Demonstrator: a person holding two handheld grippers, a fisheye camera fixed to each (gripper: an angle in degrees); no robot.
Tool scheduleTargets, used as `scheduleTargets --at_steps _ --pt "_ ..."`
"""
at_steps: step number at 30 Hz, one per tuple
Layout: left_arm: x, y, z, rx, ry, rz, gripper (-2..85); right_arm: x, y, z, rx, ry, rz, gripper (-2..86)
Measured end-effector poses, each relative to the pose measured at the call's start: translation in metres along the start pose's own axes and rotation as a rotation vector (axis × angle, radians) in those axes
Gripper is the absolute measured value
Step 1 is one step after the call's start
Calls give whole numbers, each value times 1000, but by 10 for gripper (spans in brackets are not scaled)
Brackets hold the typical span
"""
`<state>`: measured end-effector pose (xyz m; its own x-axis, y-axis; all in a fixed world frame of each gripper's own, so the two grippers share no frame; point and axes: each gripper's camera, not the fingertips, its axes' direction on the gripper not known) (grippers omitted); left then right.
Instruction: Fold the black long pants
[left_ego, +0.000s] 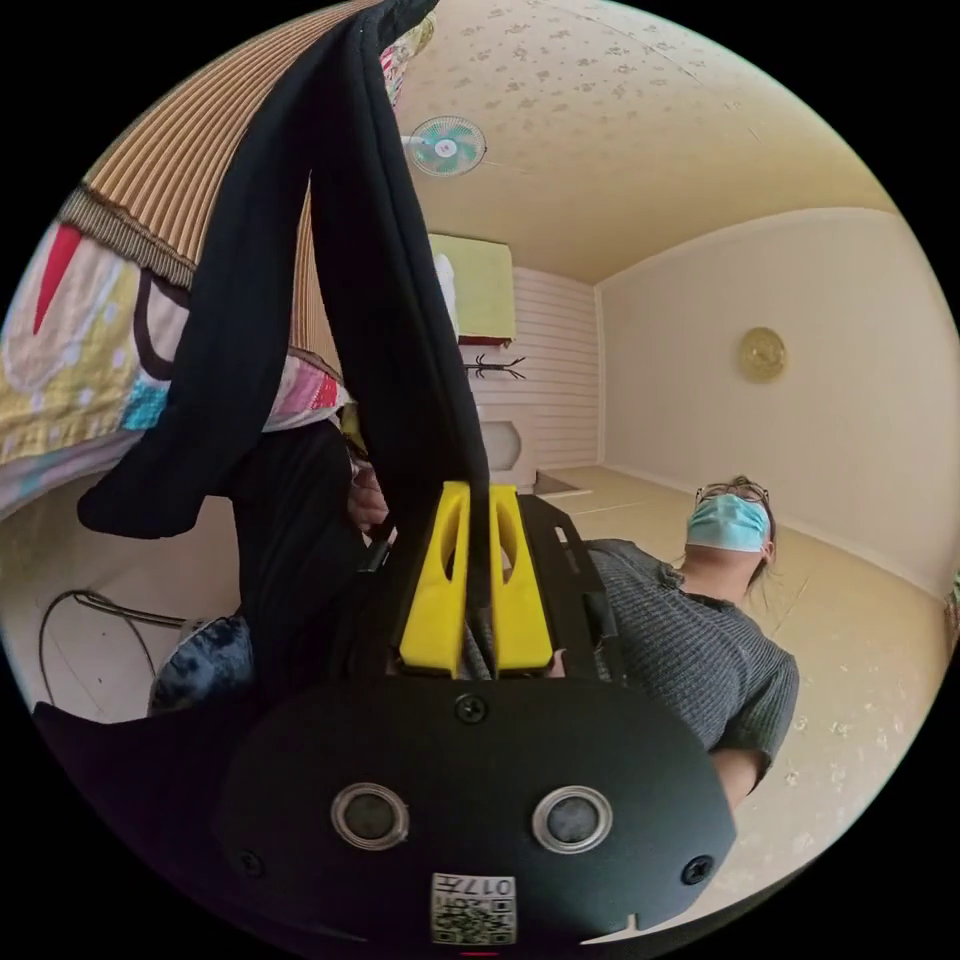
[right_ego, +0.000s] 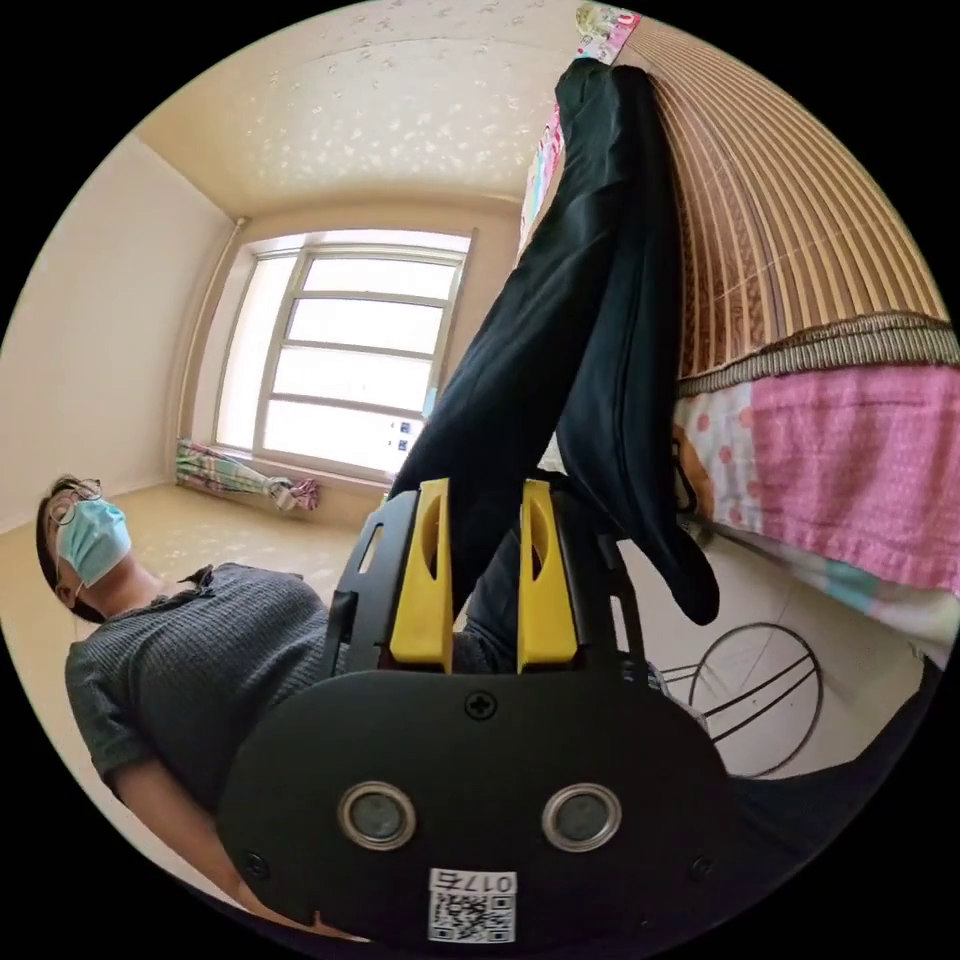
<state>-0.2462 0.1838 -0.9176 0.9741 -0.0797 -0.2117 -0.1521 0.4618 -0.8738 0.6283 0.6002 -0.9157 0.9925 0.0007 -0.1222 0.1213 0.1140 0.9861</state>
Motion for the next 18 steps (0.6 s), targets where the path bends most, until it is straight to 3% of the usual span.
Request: scheduleTargets --at_steps 4,7,9,14,18 --pt "12 0 7 -91 -285 -14 38 -54 2 -28 117 81 -172 41" --pt "-12 5 11 -139 -478 -143 40 -74 15 -11 6 367 -245 36" --pt "-32 10 10 -146 -535 -236 43 -31 24 8 -124 620 -85 33" --pt "-37 13 5 -176 -569 -265 66 5 33 -6 -112 594 29 33" --pt "-5 7 -26 -15 -553 -152 71 -1 20 -36 -61 576 8 44"
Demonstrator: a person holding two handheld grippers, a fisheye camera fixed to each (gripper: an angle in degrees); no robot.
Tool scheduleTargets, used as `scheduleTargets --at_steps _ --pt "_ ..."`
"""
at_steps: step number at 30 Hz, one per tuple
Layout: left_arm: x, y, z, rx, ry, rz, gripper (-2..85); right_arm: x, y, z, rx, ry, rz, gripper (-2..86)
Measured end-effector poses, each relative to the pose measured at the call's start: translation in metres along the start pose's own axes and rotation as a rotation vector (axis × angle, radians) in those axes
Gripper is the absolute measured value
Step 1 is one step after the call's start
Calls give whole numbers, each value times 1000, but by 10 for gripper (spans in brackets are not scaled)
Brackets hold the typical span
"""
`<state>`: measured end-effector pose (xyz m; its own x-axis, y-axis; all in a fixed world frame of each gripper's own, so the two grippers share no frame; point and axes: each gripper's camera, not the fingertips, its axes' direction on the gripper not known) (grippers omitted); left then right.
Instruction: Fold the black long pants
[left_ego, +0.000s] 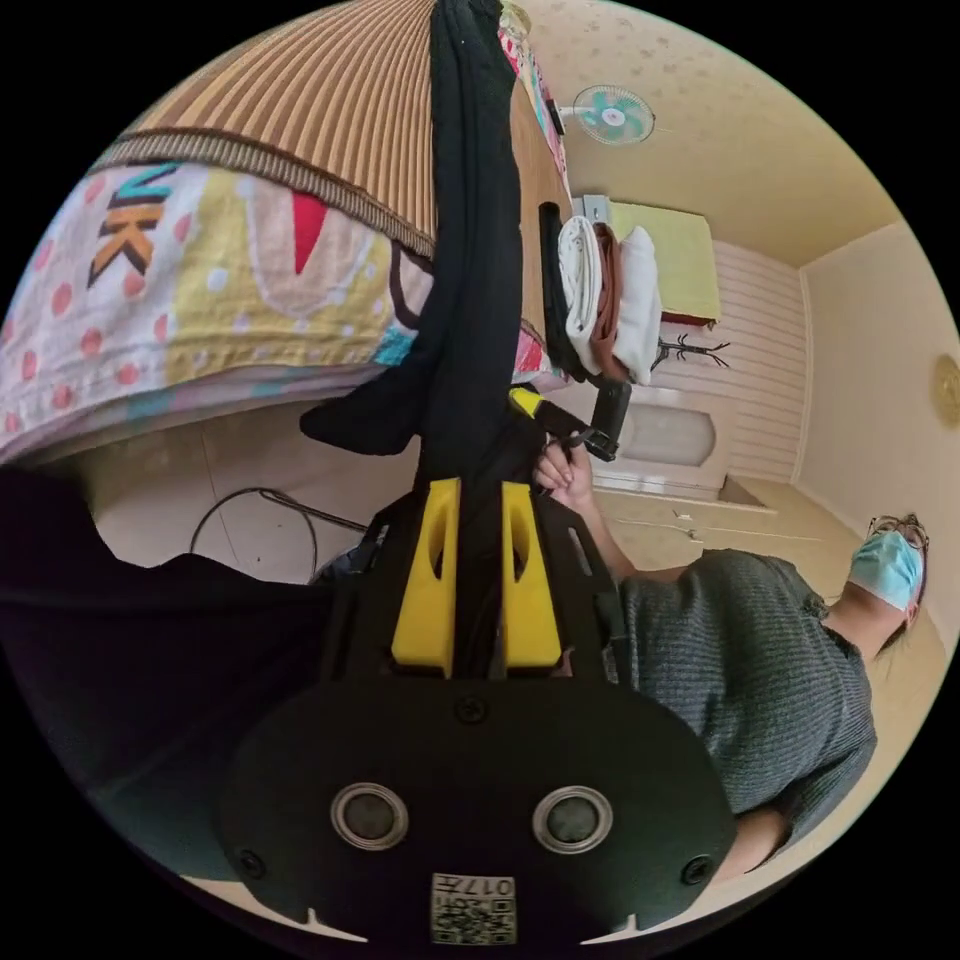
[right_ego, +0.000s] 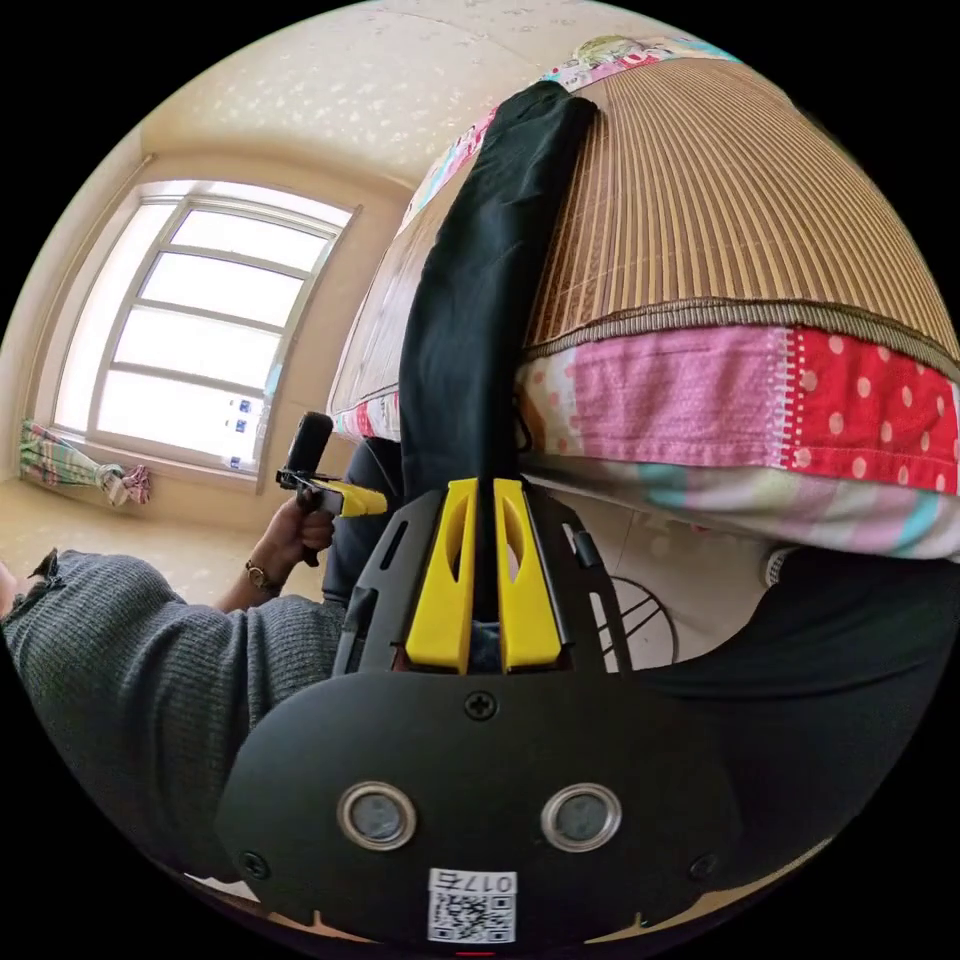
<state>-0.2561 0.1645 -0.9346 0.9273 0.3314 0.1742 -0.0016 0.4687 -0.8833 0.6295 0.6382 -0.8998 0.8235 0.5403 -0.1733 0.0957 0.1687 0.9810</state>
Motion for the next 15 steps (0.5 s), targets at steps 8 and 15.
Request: scheduleTargets --at_steps 8,15 --pt "-2 -68 -67 285 -3 47 165 50 -69 -48 97 -76 41 113" --pt "-21 -166 -69 280 0 31 168 89 -167 -53 86 -125 112 147"
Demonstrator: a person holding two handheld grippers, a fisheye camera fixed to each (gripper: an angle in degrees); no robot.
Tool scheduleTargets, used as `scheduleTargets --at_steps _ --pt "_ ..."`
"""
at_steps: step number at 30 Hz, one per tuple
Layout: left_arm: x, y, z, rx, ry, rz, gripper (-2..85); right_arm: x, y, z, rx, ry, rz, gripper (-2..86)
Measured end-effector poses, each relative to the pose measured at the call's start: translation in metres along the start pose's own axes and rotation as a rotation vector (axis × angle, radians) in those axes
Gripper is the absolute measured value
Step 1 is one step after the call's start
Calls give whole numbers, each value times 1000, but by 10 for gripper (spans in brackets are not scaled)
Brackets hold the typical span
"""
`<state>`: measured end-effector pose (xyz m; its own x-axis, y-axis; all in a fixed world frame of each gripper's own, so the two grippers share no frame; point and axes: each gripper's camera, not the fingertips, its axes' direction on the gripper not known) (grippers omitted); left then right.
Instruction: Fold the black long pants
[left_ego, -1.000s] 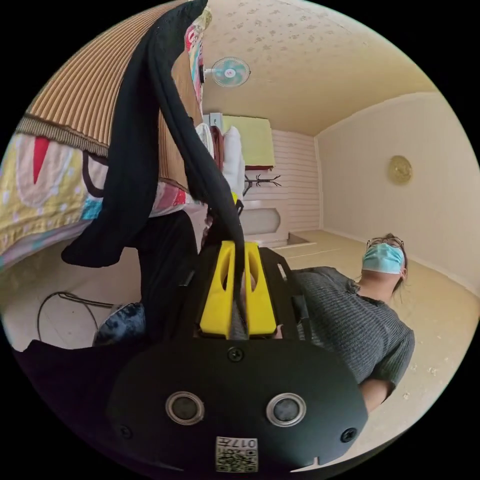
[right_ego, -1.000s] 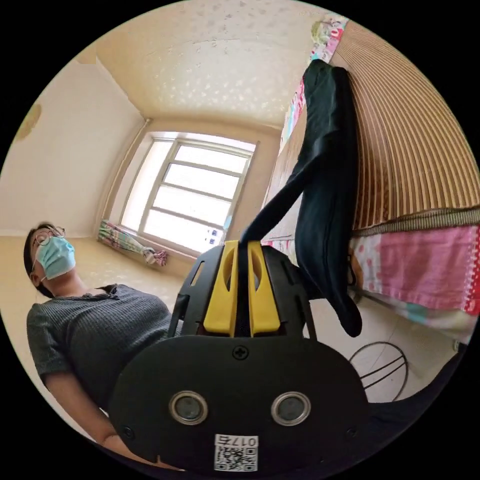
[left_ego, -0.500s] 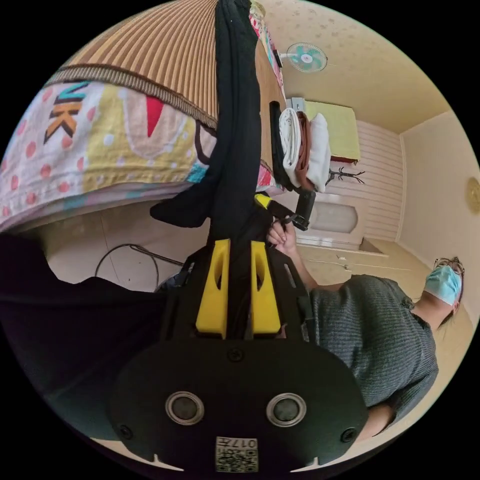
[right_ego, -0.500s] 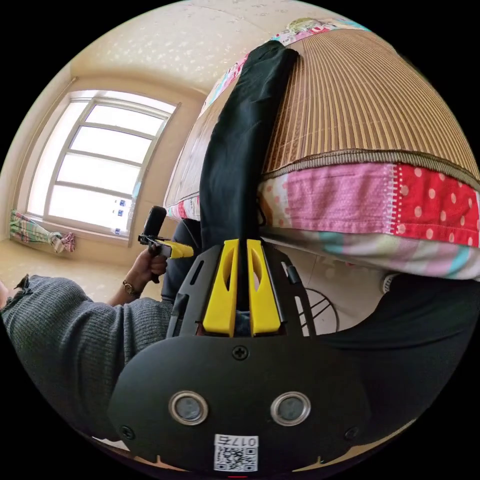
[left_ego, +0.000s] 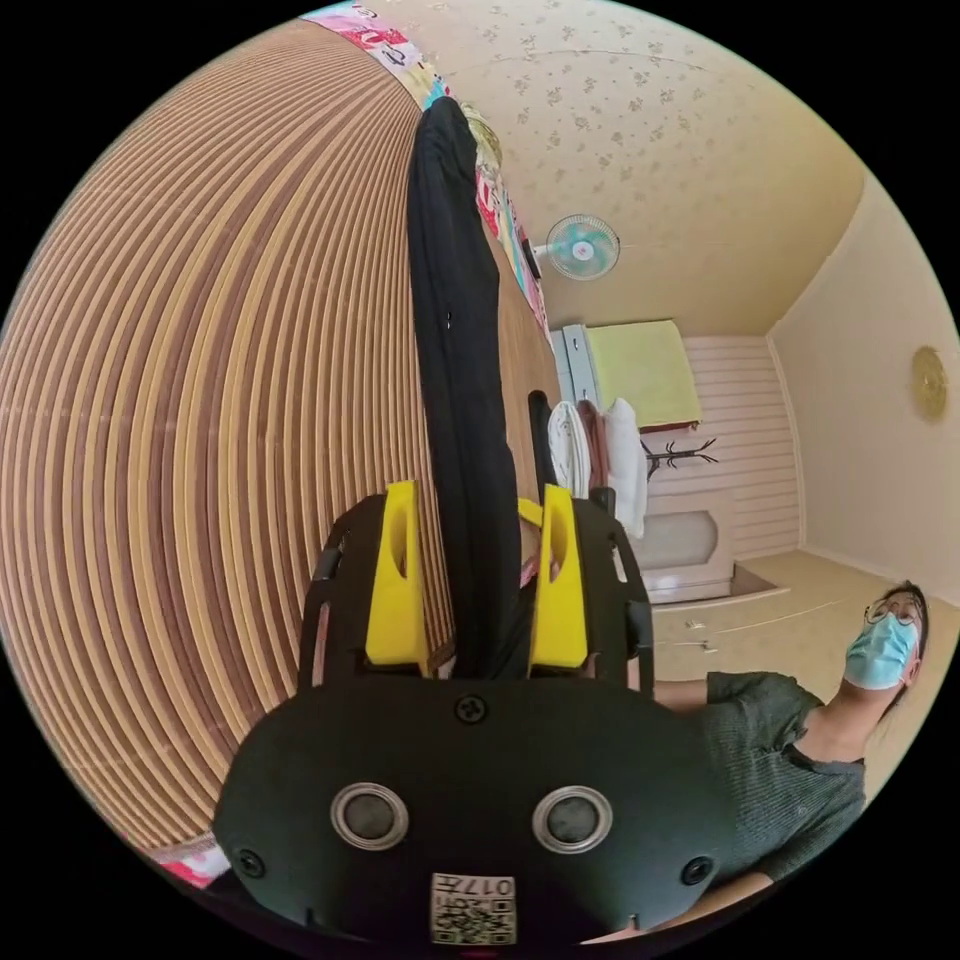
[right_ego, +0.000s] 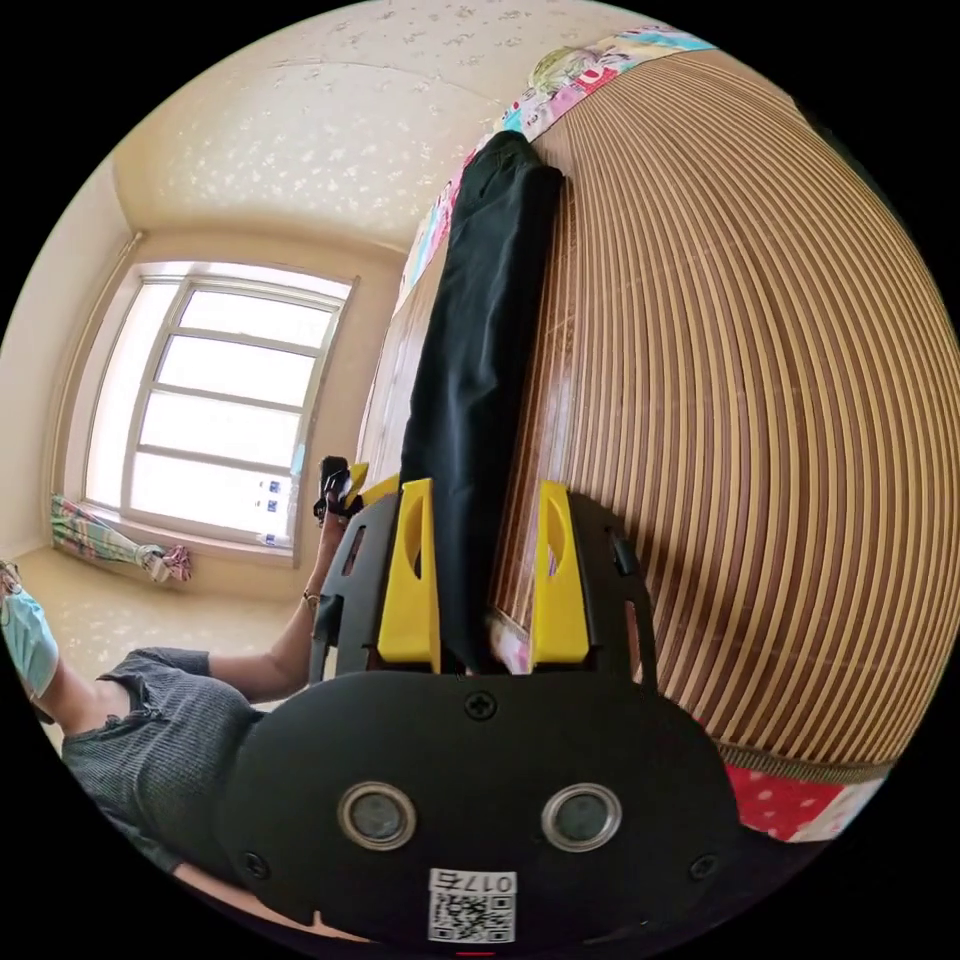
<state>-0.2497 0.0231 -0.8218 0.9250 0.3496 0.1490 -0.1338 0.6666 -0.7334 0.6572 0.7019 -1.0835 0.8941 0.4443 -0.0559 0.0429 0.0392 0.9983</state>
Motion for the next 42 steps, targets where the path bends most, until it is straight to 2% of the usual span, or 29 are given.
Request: scheduleTargets --at_steps 3,7,12,15,19,25,32,37,40,42 --pt "-5 -32 8 -5 32 -35 172 11 -40 3 -3 -32 41 163" --pt "3 -62 15 -88 -63 -43 171 13 -80 8 -30 -8 75 169" --pt "-17 -72 17 -152 -54 -93 87 45 -112 23 -85 -77 152 111" --pt "-16 -55 -2 -97 83 -80 61 54 -104 11 -68 -127 148 55" --pt "43 -20 -41 -62 251 165 54 31 -75 -39 20 -384 4 30" --pt "190 51 -112 42 258 588 54 -93 -16 -132 102 -417 -395 15" --pt "382 157 -201 194 267 1083 53 -290 70 -254 190 -439 -917 10" --pt "454 219 -238 331 266 1181 58 -378 116 -308 238 -462 -1035 9" --pt "466 238 -252 401 290 1192 58 -406 135 -320 267 -481 -1061 8" --pt "465 236 -255 431 234 1161 57 -415 139 -317 300 -433 -1057 8"
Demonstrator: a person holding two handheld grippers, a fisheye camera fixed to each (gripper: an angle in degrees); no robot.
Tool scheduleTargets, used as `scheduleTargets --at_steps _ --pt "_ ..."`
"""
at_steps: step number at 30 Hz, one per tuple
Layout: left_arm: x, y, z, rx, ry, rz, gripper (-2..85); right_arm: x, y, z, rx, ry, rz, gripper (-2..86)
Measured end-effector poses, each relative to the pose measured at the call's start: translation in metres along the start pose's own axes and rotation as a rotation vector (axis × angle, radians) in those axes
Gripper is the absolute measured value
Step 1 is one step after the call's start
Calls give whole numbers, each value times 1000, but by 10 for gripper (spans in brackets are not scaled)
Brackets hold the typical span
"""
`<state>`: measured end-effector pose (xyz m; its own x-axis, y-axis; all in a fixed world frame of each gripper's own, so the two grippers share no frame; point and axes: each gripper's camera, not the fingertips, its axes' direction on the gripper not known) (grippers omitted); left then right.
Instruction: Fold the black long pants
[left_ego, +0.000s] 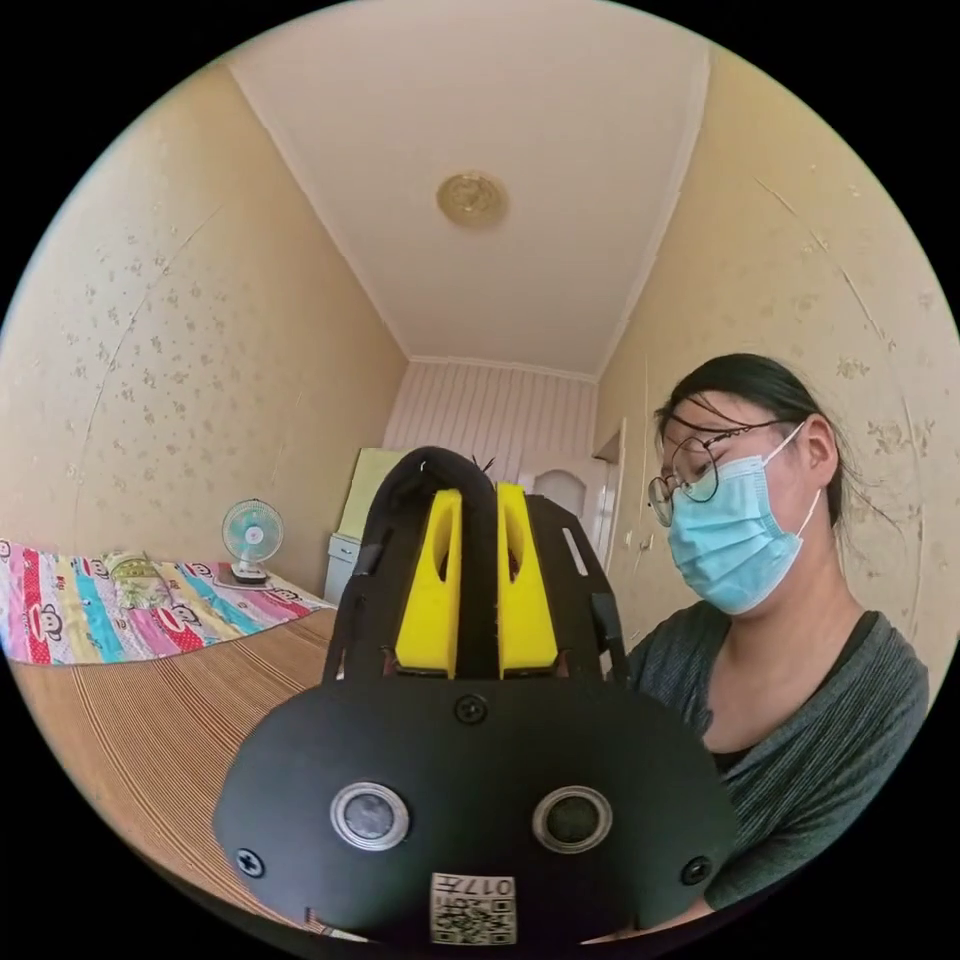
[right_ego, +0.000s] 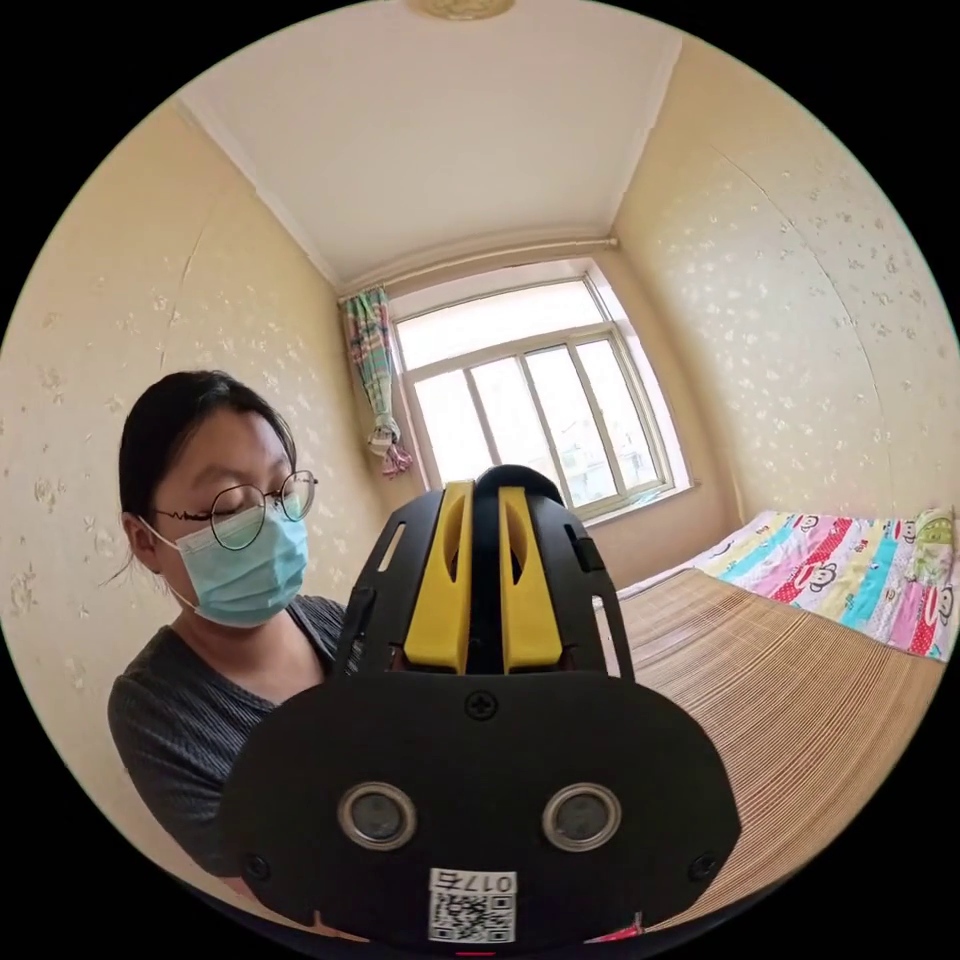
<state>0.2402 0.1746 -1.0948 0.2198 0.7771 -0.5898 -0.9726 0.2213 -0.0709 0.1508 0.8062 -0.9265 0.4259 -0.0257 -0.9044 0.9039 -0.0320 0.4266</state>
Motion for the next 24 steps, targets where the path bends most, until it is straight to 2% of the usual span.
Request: scheduleTargets --at_steps 4,6,7,8,10,13,15,20,24 --pt "-67 14 1 -20 -71 -226 55 50 10 11 -2 71 148 7" --pt "-103 18 5 -37 -163 -269 54 112 18 23 13 100 248 7" --pt "-124 20 10 -73 -265 -268 54 128 18 28 5 127 260 7" --pt "-144 21 17 -130 -366 -268 54 159 19 38 -15 199 291 7" --pt "-173 29 27 -218 -441 -301 53 198 22 56 -49 318 338 7" --pt "-209 70 26 -298 -448 -424 56 221 38 82 -123 487 324 7" --pt "-224 114 23 -336 -426 -468 59 236 78 102 -252 571 304 8" --pt "-220 300 0 -493 -244 -785 61 259 233 93 -354 453 532 14" --pt "-170 409 -33 -557 -255 -1025 51 229 382 77 -418 357 813 24"
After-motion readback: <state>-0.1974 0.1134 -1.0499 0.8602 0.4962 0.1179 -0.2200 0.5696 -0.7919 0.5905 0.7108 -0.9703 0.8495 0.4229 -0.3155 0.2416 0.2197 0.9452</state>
